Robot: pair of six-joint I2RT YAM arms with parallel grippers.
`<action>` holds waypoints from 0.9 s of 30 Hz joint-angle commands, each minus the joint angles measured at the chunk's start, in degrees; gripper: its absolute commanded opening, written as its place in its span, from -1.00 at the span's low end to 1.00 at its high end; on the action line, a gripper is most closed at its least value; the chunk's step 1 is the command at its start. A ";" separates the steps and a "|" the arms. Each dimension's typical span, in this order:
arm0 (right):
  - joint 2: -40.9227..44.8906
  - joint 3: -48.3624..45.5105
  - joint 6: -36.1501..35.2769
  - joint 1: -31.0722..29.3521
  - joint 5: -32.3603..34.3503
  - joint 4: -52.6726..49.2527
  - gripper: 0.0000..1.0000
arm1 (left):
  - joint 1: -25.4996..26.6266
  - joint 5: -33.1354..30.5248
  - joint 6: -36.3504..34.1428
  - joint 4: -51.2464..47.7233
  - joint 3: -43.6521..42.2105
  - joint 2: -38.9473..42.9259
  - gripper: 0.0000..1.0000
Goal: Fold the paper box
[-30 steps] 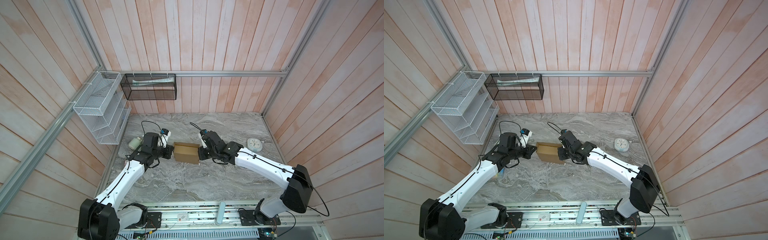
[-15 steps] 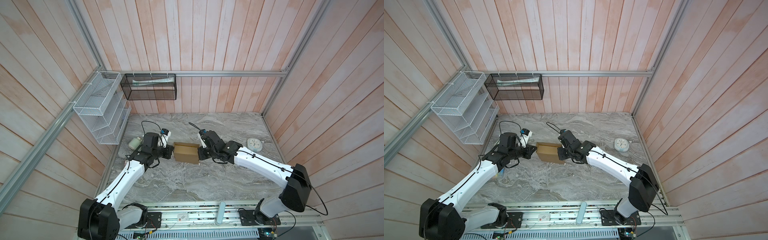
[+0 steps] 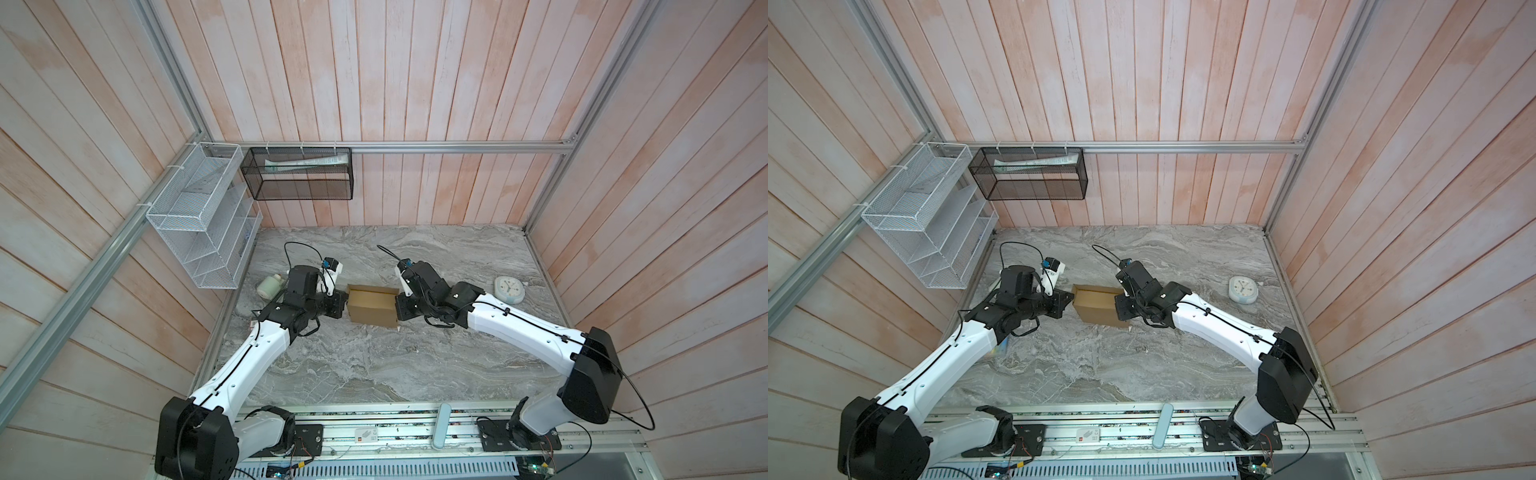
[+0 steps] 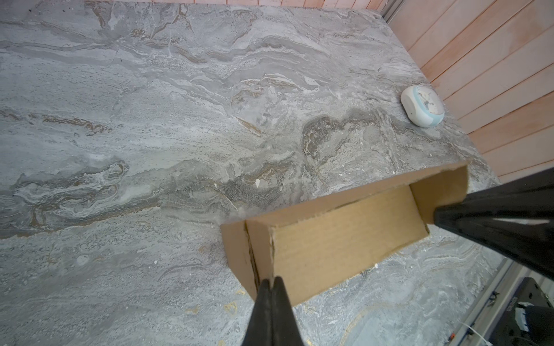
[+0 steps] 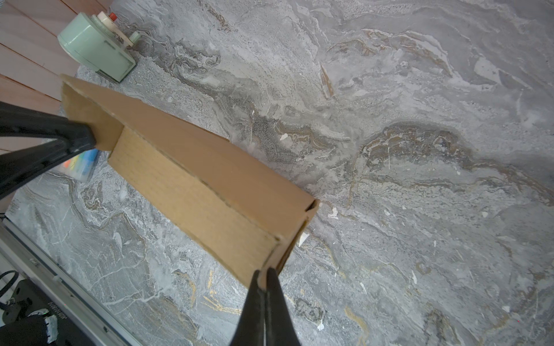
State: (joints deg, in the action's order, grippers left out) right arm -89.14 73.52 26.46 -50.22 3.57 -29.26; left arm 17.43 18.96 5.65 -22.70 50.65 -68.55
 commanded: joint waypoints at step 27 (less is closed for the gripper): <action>7.96 -0.86 -17.98 -0.93 6.52 3.14 -0.07 | 2.27 -3.74 -0.20 -1.82 -1.08 0.17 -1.00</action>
State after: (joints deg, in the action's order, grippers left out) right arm -82.50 72.05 15.14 -50.85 7.99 -26.89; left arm 19.20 14.90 5.63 -22.72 50.54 -68.55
